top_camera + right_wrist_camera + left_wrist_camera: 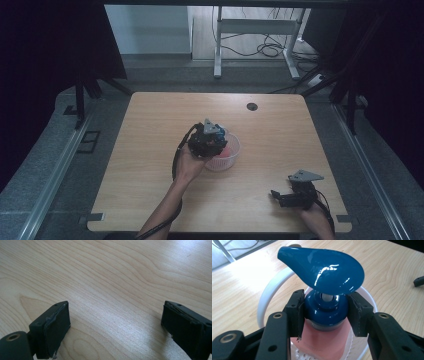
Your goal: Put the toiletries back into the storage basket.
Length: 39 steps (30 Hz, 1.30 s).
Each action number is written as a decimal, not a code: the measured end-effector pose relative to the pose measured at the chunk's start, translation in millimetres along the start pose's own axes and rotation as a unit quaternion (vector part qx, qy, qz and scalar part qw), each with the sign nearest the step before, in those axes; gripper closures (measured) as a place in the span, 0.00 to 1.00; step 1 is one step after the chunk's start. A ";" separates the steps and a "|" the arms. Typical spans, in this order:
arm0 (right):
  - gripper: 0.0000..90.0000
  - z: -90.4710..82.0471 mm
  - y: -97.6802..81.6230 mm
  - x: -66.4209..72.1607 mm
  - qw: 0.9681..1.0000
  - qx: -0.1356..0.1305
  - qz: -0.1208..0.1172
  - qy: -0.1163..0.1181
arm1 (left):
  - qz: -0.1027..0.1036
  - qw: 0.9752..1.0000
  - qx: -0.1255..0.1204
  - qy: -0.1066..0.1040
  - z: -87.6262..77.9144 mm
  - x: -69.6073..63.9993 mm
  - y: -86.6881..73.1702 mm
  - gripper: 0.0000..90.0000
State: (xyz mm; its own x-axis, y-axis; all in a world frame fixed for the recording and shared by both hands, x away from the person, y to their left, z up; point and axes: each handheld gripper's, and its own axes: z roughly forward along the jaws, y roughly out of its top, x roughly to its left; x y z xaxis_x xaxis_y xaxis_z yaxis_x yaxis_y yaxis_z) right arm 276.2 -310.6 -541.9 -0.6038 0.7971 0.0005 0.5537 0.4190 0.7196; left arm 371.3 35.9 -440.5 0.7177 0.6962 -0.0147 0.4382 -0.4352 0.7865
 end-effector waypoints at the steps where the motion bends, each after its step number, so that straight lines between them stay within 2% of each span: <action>1: 0.09 0.0 0.0 0.0 1.000 0.000 0.000 0.000 | -0.002 1.000 0.001 -0.002 -0.4 1.3 -0.5 0.58; 4: 0.09 0.0 0.0 0.0 1.000 0.000 0.000 0.000 | -0.007 1.000 0.001 -0.003 -1.1 2.0 -1.1 0.57; 13: 0.09 -0.1 -0.1 0.2 1.000 0.000 0.000 0.000 | 0.008 1.000 0.007 0.006 -0.9 -2.1 -1.3 0.56; 17: 0.09 -0.3 -0.2 0.4 1.000 0.001 0.000 0.000 | 0.006 1.000 0.005 0.004 -1.7 -1.5 -2.6 0.54; 30: 0.09 -0.4 -0.2 0.5 1.000 0.001 0.000 0.000 | 0.014 1.000 -0.009 -0.005 -7.1 -4.7 2.0 0.38; 37: 0.09 -0.4 -0.3 0.5 1.000 0.000 0.000 0.001 | 0.029 1.000 -0.010 0.004 -10.3 -9.0 3.1 0.30; 39: 0.09 -0.4 -0.3 0.5 1.000 0.000 0.000 0.001 | 0.027 1.000 -0.013 0.003 -11.6 -9.7 3.2 0.29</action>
State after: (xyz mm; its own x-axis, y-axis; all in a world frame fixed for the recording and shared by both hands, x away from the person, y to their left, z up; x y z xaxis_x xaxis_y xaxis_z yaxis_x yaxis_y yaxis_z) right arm 275.5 -310.4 -541.7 -0.6042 0.7968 0.0015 0.5545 0.4191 0.7189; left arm 359.5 34.4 -430.8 0.7368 0.6753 0.0323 0.3844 -0.4578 0.8017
